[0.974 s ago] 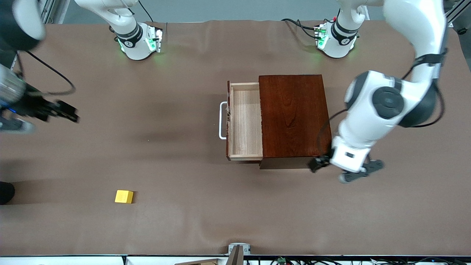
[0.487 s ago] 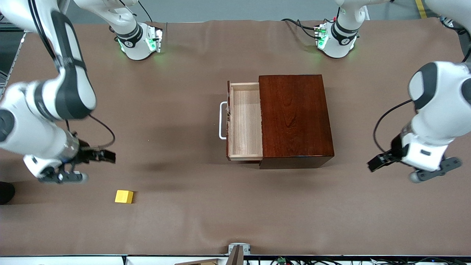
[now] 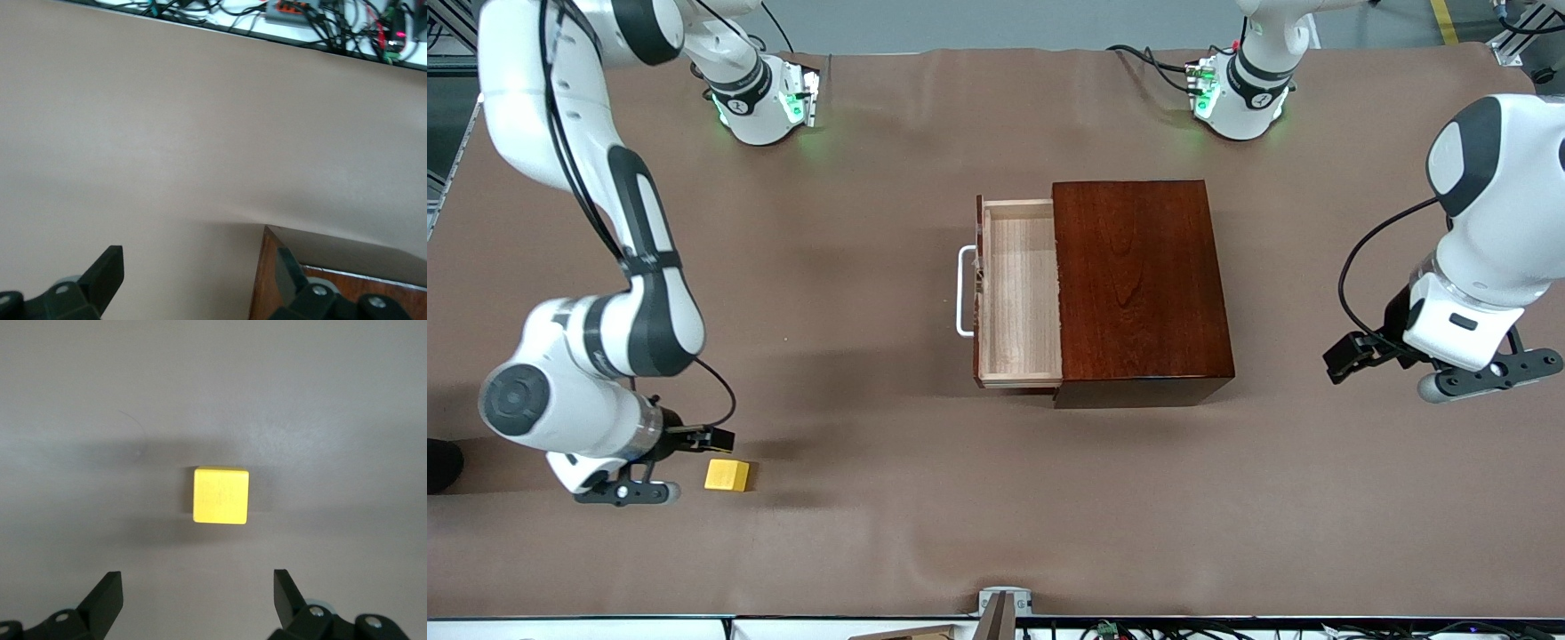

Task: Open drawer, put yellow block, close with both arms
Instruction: 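Lower the right gripper onto the yellow cube and grasp it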

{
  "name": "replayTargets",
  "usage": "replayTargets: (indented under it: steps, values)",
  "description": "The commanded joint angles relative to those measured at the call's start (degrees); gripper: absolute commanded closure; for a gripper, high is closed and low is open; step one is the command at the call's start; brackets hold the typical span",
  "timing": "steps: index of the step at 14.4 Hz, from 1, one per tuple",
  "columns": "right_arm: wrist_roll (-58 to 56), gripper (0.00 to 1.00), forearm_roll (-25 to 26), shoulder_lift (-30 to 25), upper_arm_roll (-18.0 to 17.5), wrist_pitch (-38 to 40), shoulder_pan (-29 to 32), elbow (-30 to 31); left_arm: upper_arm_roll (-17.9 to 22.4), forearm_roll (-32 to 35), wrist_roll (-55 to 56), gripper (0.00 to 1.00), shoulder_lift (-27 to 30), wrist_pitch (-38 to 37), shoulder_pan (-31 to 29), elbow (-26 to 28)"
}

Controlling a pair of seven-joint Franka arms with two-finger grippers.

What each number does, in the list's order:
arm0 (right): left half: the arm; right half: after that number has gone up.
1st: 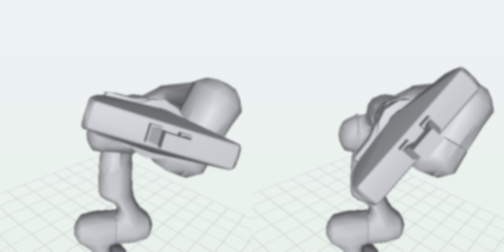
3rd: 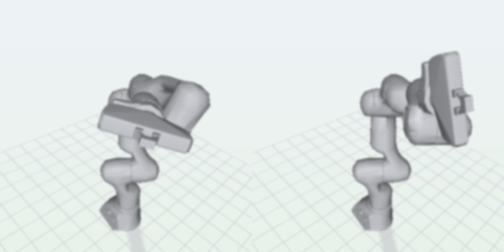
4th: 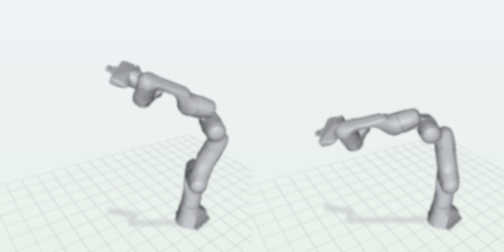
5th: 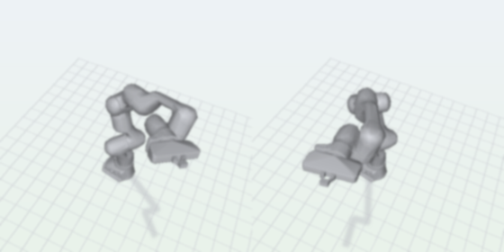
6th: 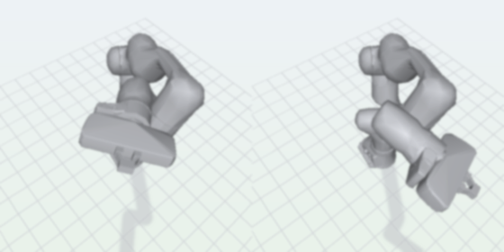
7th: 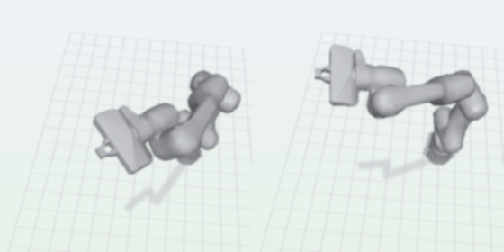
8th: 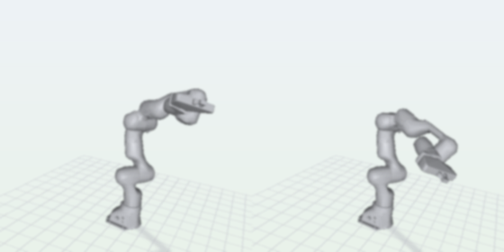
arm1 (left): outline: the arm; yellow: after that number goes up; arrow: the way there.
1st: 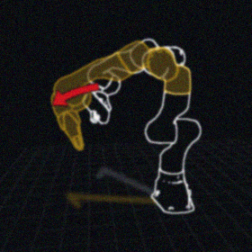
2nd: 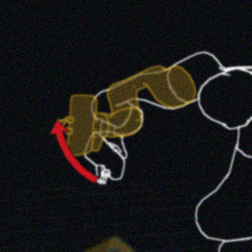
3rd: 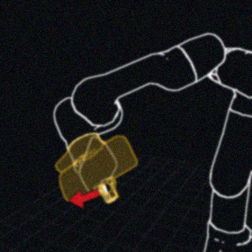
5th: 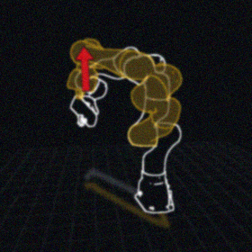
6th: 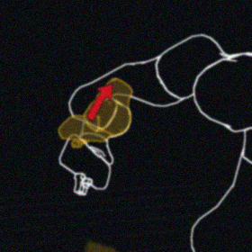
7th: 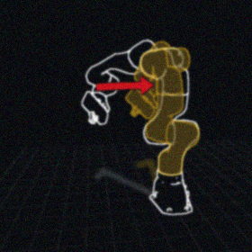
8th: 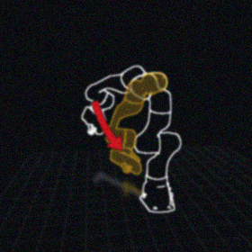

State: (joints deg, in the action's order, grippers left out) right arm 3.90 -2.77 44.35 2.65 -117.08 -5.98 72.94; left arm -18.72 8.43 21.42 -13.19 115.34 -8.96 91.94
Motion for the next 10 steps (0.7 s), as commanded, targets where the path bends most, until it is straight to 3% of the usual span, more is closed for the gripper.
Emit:
replayTargets:
  steps: [1, 5, 7, 8, 9, 10]
  values:
    - [-0.6, 0.0, -0.5, 5.4, -0.2, -4.8, 0.4, -2.7, -1.7, 0.4, -2.1, 0.0, 1.3, -4.5, -0.3, -2.5]
    - [0.0, 0.0, -0.8, 9.1, -0.2, -9.1, 0.9, -2.8, -2.0, 0.2, -6.2, 0.0, 4.6, -14.0, 1.0, -5.4]
    - [0.0, 0.0, -0.8, 10.2, -0.2, -12.5, 1.0, -2.8, 7.0, -0.5, -8.8, 0.0, 7.1, -17.9, 9.1, -5.0]
    - [0.2, 0.0, -0.9, 10.6, -0.3, -13.0, 1.0, -2.8, 9.1, -2.7, -8.9, 0.0, 8.5, -18.4, 10.4, -4.2]
    - [1.0, 0.23, -0.9, 10.6, -0.3, -13.0, 1.0, -2.8, 9.9, -5.2, -9.2, 0.0, 10.4, -18.6, 10.3, -2.7]
    - [1.1, 0.65, -0.9, 10.6, -0.3, -13.0, 0.9, -2.8, 10.5, -6.7, -10.1, 0.0, 12.6, -18.5, 10.3, -0.3]
